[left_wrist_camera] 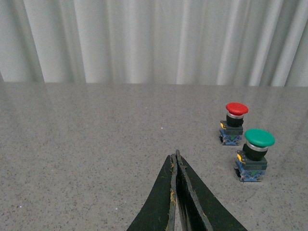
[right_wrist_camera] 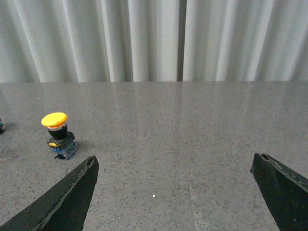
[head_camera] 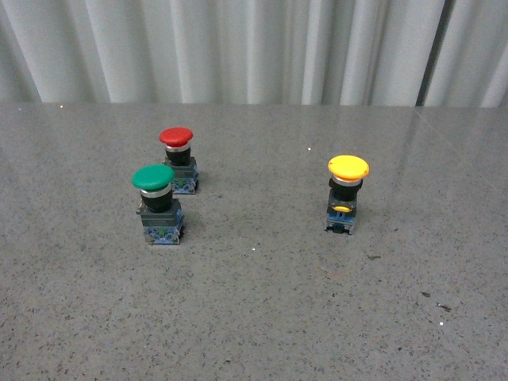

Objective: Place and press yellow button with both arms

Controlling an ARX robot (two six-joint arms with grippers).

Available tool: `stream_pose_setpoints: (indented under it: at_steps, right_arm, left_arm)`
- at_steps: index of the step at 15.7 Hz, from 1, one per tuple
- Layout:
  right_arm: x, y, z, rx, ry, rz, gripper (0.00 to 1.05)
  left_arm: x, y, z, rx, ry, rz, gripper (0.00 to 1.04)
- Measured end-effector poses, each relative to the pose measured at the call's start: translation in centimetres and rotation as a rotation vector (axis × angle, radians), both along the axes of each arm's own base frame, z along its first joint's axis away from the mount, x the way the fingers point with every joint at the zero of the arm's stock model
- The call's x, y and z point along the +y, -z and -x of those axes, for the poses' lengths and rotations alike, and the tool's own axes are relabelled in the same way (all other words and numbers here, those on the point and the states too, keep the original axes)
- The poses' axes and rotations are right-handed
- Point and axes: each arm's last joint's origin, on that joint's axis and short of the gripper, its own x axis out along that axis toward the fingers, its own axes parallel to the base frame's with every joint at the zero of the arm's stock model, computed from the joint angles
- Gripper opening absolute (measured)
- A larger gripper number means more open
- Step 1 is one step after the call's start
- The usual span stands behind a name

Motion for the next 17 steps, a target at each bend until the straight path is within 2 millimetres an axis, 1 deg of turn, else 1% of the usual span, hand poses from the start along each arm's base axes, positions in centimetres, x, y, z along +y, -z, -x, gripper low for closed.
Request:
stream_pose_setpoints:
  at_steps: [8, 10, 11, 12, 16, 17]
  right_arm:
    - [0.0, 0.0, 0.0, 0.0, 0.0, 0.0, 0.98]
    - [0.0, 0.0, 0.0, 0.0, 0.0, 0.0, 0.98]
    - [0.0, 0.0, 0.0, 0.001, 0.0, 0.0, 0.98]
    - [0.0, 0.0, 0.0, -0.001, 0.0, 0.0, 0.98]
    - [0.0, 0.0, 0.0, 0.0, 0.0, 0.0, 0.98]
    - [0.0, 0.0, 0.0, 0.0, 0.0, 0.0, 0.98]
  left_arm:
    - [0.0, 0.0, 1.1, -0.002, 0.0, 0.0, 0.02]
    - [0.0, 0.6, 2.1, 0.036, 0.0, 0.0, 0.02]
    - [0.0, 0.0, 2.3, -0.015, -0.002, 0.0, 0.02]
    - [0.0, 0.4, 2.2, 0.016, 0.0, 0.0, 0.02]
    - [0.0, 0.3, 2.3, 0.003, 0.0, 0.0, 0.02]
    - [0.0, 0.4, 2.3, 0.009, 0.0, 0.001, 0.09]
